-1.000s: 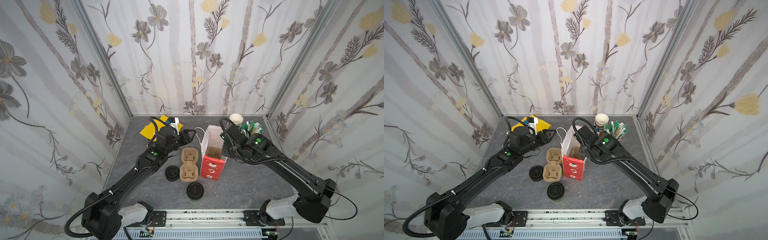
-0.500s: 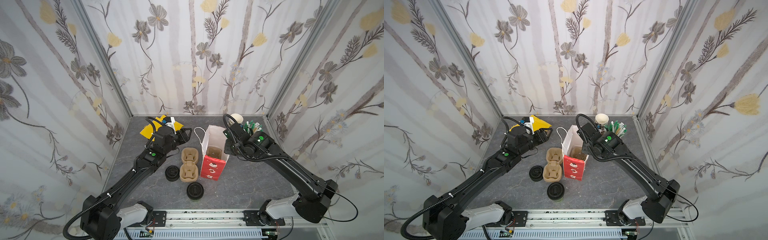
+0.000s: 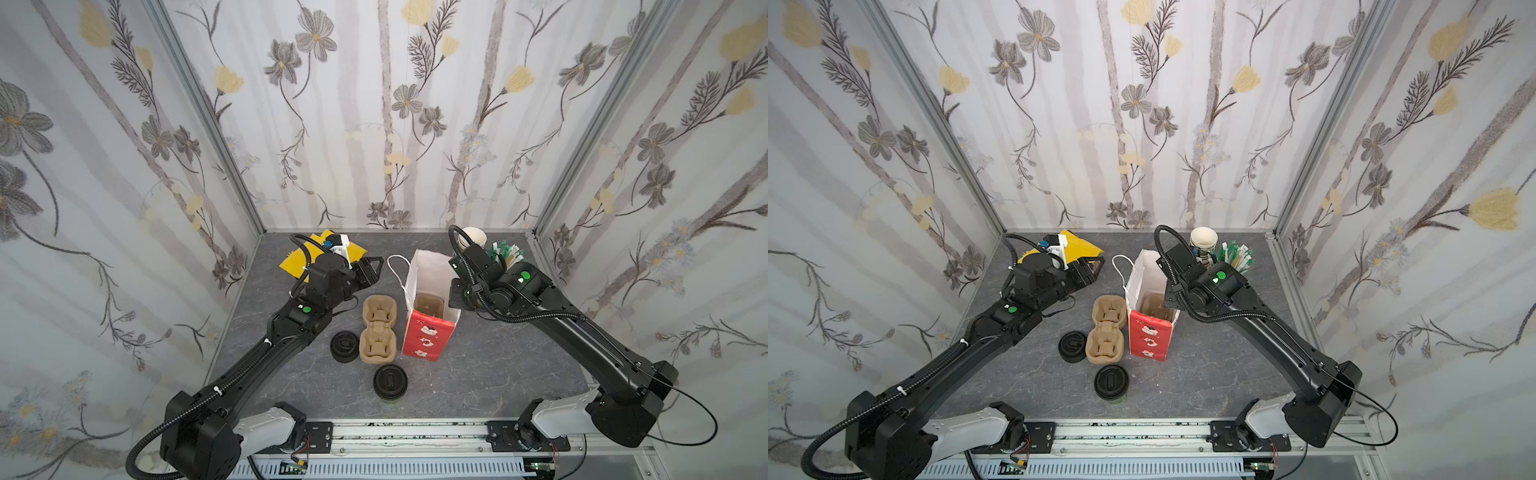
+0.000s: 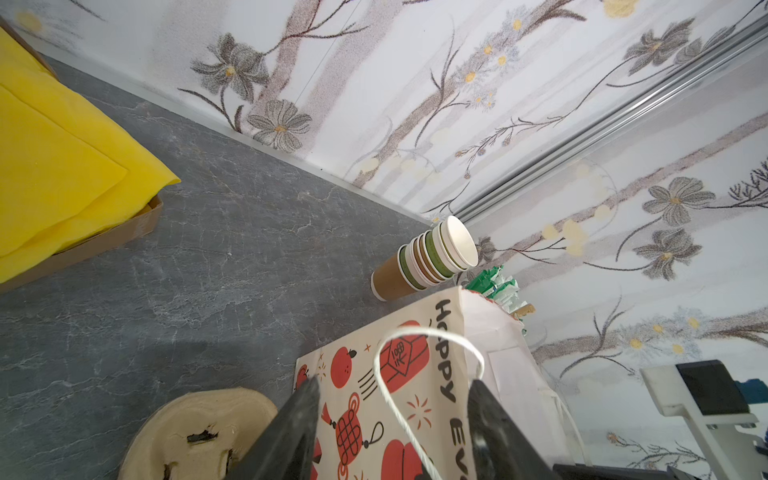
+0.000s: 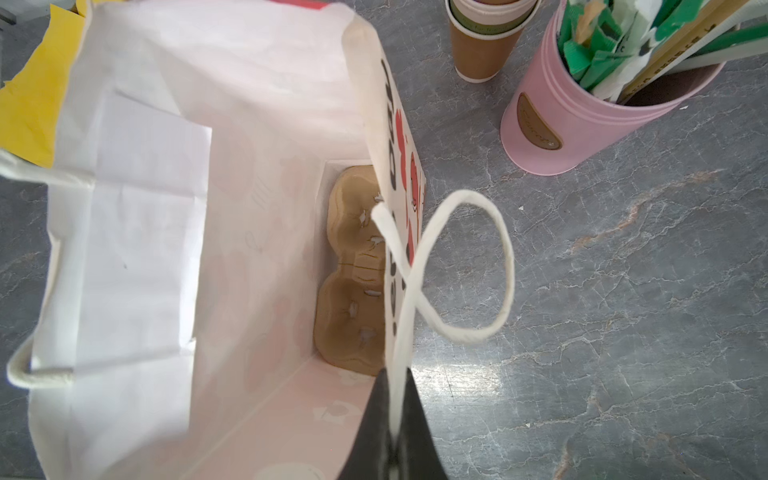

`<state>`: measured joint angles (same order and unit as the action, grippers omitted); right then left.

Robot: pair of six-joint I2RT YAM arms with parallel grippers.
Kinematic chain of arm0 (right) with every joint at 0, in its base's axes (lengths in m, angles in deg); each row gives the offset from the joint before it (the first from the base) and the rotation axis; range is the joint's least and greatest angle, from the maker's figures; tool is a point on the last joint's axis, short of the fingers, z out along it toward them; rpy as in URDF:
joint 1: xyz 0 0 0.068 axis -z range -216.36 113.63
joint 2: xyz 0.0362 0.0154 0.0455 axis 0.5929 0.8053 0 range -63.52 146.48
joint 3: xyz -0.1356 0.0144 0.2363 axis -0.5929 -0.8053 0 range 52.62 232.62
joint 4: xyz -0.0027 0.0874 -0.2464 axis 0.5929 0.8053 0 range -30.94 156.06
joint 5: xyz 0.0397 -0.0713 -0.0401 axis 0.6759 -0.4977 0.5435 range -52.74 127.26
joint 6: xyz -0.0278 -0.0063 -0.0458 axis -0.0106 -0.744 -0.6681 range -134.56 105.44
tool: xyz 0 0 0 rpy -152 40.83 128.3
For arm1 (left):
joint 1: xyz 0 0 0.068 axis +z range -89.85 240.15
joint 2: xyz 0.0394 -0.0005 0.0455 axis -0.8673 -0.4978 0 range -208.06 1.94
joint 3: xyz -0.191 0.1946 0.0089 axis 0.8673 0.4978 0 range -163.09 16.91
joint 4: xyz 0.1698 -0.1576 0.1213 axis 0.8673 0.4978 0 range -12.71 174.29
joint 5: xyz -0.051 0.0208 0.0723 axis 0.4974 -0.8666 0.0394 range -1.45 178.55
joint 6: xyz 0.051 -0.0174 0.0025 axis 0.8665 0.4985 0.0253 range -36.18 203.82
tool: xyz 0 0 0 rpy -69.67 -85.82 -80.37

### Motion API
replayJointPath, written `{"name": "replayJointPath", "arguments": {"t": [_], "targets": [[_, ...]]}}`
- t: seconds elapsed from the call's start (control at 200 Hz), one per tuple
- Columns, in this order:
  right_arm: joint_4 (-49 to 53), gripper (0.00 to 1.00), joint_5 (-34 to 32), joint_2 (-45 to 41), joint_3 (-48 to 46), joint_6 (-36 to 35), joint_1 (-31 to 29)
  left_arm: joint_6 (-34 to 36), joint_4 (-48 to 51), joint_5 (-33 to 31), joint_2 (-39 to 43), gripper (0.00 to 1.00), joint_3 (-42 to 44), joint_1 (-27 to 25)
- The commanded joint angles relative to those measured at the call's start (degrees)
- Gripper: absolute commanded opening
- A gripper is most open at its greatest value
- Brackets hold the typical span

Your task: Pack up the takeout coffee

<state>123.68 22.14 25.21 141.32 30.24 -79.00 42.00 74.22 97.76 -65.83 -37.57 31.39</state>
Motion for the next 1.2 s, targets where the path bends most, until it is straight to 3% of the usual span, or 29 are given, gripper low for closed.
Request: {"name": "replayJointPath", "arguments": {"t": [0.0, 0.52, 0.6, 0.669, 0.724, 0.804, 0.909, 1.044, 1.194], "targets": [[-0.4, 0.04, 0.6, -0.8, 0.8, -4.5, 0.7, 1.0, -0.9, 0.1, 0.5, 0.58, 0.4, 0.2], [-2.4, 0.0, 10.5, -3.5, -2.9, -23.6, 8.9, 1.7, -0.9, 1.5, 2.6, 0.58, 2.7, 1.3], [-1.9, 0.09, 10.2, -3.5, -2.4, -24.0, 10.1, 1.7, -0.8, 1.8, 2.7, 0.59, 2.9, 1.5], [-1.0, 0.26, 9.6, -3.3, -0.4, -23.5, 10.4, 1.8, -0.8, 2.0, 2.7, 0.59, 2.9, 1.7], [0.6, 0.41, 9.3, -3.0, 2.1, -22.3, 10.3, 1.8, -0.8, 2.1, 2.7, 0.59, 2.9, 1.7], [3.4, 0.52, 8.2, -2.6, 5.7, -19.8, 10.1, 1.7, -0.8, 2.0, 2.6, 0.59, 2.9, 1.8], [6.2, 0.56, 5.3, -2.6, 10.6, -12.9, 8.1, 1.6, -0.8, 1.8, 2.6, 0.59, 2.9, 1.9], [0.4, 0.57, 2.8, -2.0, 12.3, 1.4, 1.8, 1.3, -0.8, 0.8, 2.4, 0.59, 2.9, 1.9], [-2.7, 0.59, -2.9, 6.4, 17.3, 14.9, -3.3, 0.4, -0.2, -1.5, 2.5, 0.59, 3.0, 2.3]]}}
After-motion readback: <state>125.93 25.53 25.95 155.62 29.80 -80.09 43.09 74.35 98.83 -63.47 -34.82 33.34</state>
